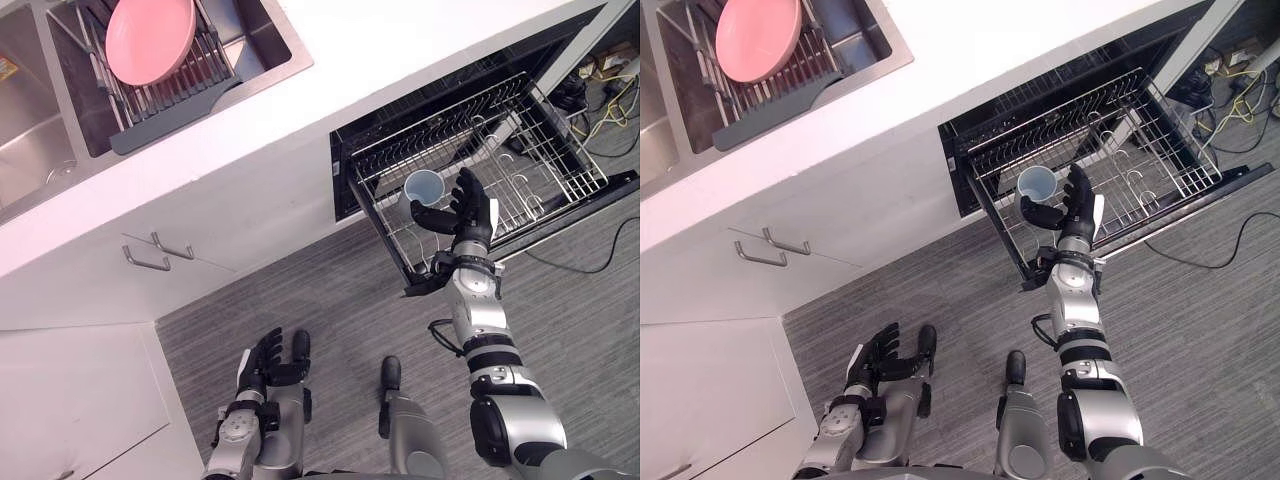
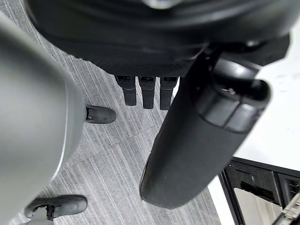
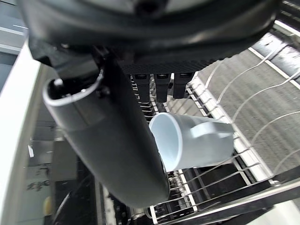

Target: Walk over to the sink, pick up the cup, carry it to the dishwasher, place the cup inside the dishwasher, then close the dishwasher door

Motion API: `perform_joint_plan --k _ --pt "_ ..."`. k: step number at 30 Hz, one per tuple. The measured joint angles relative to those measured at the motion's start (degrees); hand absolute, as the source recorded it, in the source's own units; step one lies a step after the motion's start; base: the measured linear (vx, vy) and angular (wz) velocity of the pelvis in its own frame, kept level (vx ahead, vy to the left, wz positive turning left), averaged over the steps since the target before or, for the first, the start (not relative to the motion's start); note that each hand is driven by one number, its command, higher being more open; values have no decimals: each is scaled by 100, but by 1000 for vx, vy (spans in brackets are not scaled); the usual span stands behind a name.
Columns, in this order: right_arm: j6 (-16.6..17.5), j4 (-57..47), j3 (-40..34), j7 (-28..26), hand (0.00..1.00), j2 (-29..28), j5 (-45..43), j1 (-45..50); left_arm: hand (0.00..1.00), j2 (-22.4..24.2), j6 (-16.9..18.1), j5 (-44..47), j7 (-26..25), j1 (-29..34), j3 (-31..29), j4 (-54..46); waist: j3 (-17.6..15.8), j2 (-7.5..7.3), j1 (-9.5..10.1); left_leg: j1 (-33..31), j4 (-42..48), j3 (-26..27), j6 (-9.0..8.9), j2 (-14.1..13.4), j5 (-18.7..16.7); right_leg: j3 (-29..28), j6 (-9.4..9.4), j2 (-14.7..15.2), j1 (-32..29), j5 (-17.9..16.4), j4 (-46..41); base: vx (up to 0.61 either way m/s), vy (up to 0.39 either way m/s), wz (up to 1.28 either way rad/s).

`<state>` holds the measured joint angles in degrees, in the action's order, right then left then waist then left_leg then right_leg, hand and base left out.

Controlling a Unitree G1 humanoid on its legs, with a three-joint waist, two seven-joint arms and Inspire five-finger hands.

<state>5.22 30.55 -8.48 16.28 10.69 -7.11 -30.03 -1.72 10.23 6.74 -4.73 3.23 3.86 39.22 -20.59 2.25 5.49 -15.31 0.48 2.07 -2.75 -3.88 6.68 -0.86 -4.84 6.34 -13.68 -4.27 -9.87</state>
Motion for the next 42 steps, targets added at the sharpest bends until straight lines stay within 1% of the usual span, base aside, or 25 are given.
perform_joint_plan --k 6,10,13,14,16,18,19,20,22,24,26,28,29,33,34,35,36,37,38,39,40,42 --pt "3 -739 30 -10 90 -177 2 547 90 2 -46 -21 36 -16 -1 35 3 4 -9 177 -129 7 -4 -4 51 27 -2 -9 128 -2 23 0 0 0" --pt "8 -1764 239 -31 90 -278 65 1272 90 -1 -124 -118 108 -40 -11 136 23 5 -42 349 -312 -16 37 -4 99 85 -5 -6 270 -6 95 4 -11 5" --pt "65 -2316 269 -90 90 -395 226 1727 90 -2 -166 -123 138 -36 -19 196 69 -15 -86 538 -440 -43 40 2 126 129 -16 8 455 -14 177 39 -8 7" --pt "90 -2545 270 -116 90 -440 278 1931 90 -2 -169 -128 145 -29 -28 226 106 -40 -112 599 -461 -66 39 8 126 158 -22 19 539 -26 212 38 -6 14" --pt "164 -2747 286 -162 90 -505 362 2233 90 -4 -178 -235 165 -10 -70 380 305 -103 -162 634 -516 -107 38 29 128 205 -35 36 583 -56 243 53 -3 13" --pt "199 -3008 321 -262 90 -638 458 2645 90 -30 -229 -251 214 33 -131 455 462 -213 -200 797 -537 -144 15 70 118 254 -34 59 794 -87 319 69 1 10" --pt "214 -3066 331 -277 90 -670 472 2746 90 -44 -229 -264 225 39 -129 473 495 -239 -211 834 -538 -156 6 76 109 269 -33 64 843 -101 328 42 -4 12" --pt "270 -3144 371 -342 90 -728 532 2947 90 -63 -229 -359 245 39 -133 558 619 -277 -228 851 -537 -189 2 86 105 305 -41 73 879 -117 327 20 -7 11" --pt "316 -3161 437 -401 90 -788 635 3127 90 -89 -234 -448 260 41 -136 670 718 -311 -282 930 -538 -228 1 93 105 347 -54 83 977 -127 330 8 -10 13" --pt "335 -3171 503 -495 90 -871 675 3296 90 -105 -235 -475 268 50 -136 775 807 -312 -313 997 -539 -285 1 95 107 406 -55 92 1075 -147 330 -38 -12 14" --pt "342 -3204 646 -597 90 -989 677 3580 90 -113 -235 -506 279 135 -272 867 1024 -315 -321 1020 -540 -318 7 95 113 441 -53 82 1110 -160 323 -56 -10 8" --pt "348 -3307 783 -652 90 -1044 683 3795 90 -127 -236 -548 280 217 -373 878 1129 -303 -332 1061 -540 -355 6 96 112 477 -54 81 1172 -170 323 -43 -12 10" --pt "355 -3440 821 -697 90 -1083 689 3939 90 -148 -235 -566 279 264 -386 878 1175 -302 -331 1083 -541 -399 -33 94 79 515 -50 83 1212 -194 314 -39 -16 17" --pt "466 -3941 931 -714 90 -1099 733 4234 90 -152 -234 -565 261 357 -509 887 1251 -303 -338 1010 -454 -628 -19 117 76 754 -39 92 1293 -243 268 -28 -21 32" --pt "492 -4124 930 -698 90 -1100 735 4260 90 -121 -232 -565 262 360 -629 882 1256 -306 -344 848 -305 -731 -18 155 49 905 -27 114 1288 -265 225 -46 0 71" --pt "518 -4311 897 -657 90 -1111 738 4259 90 -105 -229 -565 258 352 -762 888 1261 -299 -389 628 -122 -516 205 99 -128 1136 -19 166 1317 -268 236 -55 12 90" --pt "532 -4396 874 -622 90 -1114 743 4259 90 -91 -231 -565 256 339 -818 906 1260 -300 -444 514 16 -144 300 -3 -199 1322 -19 187 1377 -269 271 -34 16 115" --pt "561 -4502 831 -553 90 -1089 758 4248 90 -72 -233 -564 255 312 -875 936 1256 -301 -504 367 277 380 312 -183 -241 1586 -22 220 1484 -271 318 -10 34 112" --pt "615 -4518 768 -491 90 -1026 887 4164 90 -62 -230 -564 244 270 -903 982 1266 -279 -461 218 613 942 313 -421 -234 1748 -52 224 1571 -295 325 22 57 94" --pt "616 -4511 770 -473 90 -988 962 4062 90 -88 -228 -564 216 242 -877 1034 1260 -292 -381 212 740 1006 261 -407 -233 1778 -108 255 1642 -355 307 26 71 47" --pt "622 -4511 776 -474 90 -982 985 4024 90 -122 -225 -564 203 253 -848 1061 1273 -322 -345 236 724 1012 245 -356 -279 1770 -119 301 1660 -363 308 39 80 17" --pt "632 -4502 950 -490 90 -998 1183 3853 90 -220 -236 -533 169 294 -799 1128 1274 -372 -296 228 740 1030 287 -205 -332 1740 -147 452 1661 -429 306 32 88 8"
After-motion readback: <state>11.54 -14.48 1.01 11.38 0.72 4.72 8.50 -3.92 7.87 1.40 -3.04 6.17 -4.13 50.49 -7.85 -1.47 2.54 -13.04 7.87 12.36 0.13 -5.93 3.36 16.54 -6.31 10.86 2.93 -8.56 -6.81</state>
